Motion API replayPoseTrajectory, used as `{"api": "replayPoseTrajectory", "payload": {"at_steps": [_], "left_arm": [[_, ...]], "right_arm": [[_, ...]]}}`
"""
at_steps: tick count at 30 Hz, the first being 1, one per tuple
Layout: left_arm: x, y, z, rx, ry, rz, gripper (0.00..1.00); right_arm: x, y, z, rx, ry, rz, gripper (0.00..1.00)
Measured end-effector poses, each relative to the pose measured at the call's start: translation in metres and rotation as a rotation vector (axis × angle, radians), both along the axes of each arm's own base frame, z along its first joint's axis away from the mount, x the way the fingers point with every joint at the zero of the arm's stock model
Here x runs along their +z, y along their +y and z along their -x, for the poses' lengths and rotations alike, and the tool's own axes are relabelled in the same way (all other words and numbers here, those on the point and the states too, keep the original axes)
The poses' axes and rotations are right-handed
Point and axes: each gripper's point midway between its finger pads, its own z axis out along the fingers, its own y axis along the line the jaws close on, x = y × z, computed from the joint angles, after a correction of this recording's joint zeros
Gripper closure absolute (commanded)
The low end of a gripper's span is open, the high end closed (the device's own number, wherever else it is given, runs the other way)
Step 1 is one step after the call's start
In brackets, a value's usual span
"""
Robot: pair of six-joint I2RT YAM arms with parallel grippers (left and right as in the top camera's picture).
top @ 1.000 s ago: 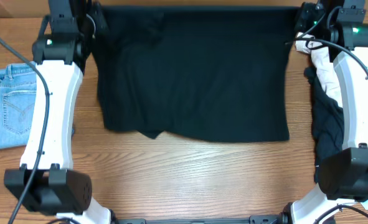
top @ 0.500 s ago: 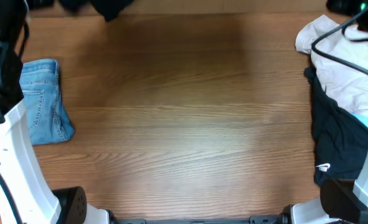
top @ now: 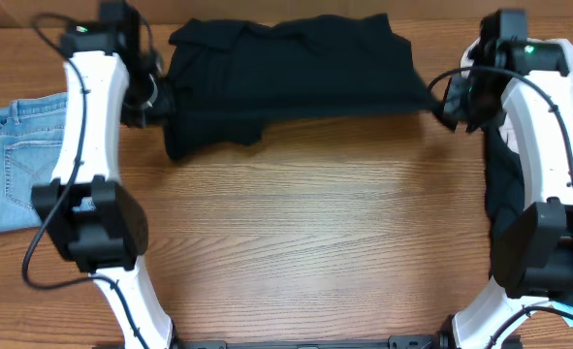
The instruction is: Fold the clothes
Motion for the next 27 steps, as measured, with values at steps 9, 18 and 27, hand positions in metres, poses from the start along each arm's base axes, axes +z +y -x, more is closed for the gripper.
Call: {"api": "replayPoseTrajectory", "payload": {"at_steps": [9, 18, 27], "left_arm": [[-0.054, -0.018, 0.063, -0.057, 0.294, 0.054, 0.96], [-0.071, -0.021, 0.109, -0.093, 0.469, 0.013, 0.96], [-0.072, -0.011, 0.144, -0.046, 0.459, -0.057, 0.96]], "right_arm": [[-0.035, -0.014, 0.046, -0.019, 0.191, 0.07, 0.96], [-0.034, -0.016, 0.08, -0.015, 0.331, 0.086, 0.96], [-0.076, -0.01, 0.119, -0.042, 0.466, 0.059, 0.96]]}}
